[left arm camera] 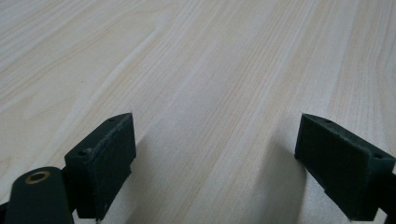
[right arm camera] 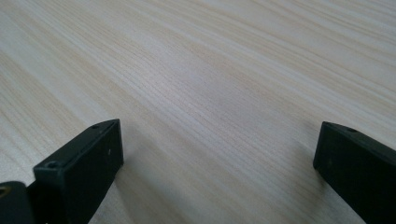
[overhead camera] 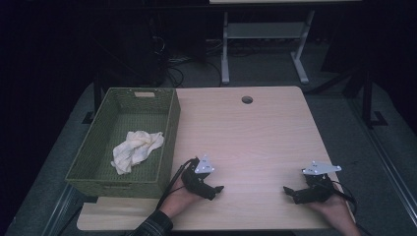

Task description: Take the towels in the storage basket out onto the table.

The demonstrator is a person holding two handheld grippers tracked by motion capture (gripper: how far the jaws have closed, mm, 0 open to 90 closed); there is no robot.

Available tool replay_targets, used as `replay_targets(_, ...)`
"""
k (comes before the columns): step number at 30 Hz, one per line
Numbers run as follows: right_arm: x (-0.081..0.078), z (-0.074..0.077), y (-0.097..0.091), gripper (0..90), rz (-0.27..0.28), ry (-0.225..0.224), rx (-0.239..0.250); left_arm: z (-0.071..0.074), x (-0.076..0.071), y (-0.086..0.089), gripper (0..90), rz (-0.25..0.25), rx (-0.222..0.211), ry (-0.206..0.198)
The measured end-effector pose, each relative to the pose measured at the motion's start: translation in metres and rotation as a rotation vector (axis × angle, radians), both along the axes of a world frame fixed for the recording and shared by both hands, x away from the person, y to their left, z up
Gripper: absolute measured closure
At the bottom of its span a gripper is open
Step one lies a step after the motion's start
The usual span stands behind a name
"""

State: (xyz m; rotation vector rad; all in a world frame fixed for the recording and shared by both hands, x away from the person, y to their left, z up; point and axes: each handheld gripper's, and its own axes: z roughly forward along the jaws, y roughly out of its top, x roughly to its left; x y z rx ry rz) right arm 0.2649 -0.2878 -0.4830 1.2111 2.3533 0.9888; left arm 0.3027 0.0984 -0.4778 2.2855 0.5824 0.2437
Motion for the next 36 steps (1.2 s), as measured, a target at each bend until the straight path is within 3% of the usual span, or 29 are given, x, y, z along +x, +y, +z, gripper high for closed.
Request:
replay_targets(7,0.000,0.000,0.000,1.1,0.001,-0.001,0.000,0.000,0.004,0.000,12.0,0.000,-0.008,0.002)
replay_targets(14,0.000,0.000,0.000,1.1,-0.002,0.005,0.002,0.002,0.008,0.001,12.0,0.021,0.015,0.006)
replay_targets(36,0.000,0.000,0.000,1.1,-0.003,0.005,0.002,0.020,0.014,0.008,12.0,0.055,-0.007,-0.007)
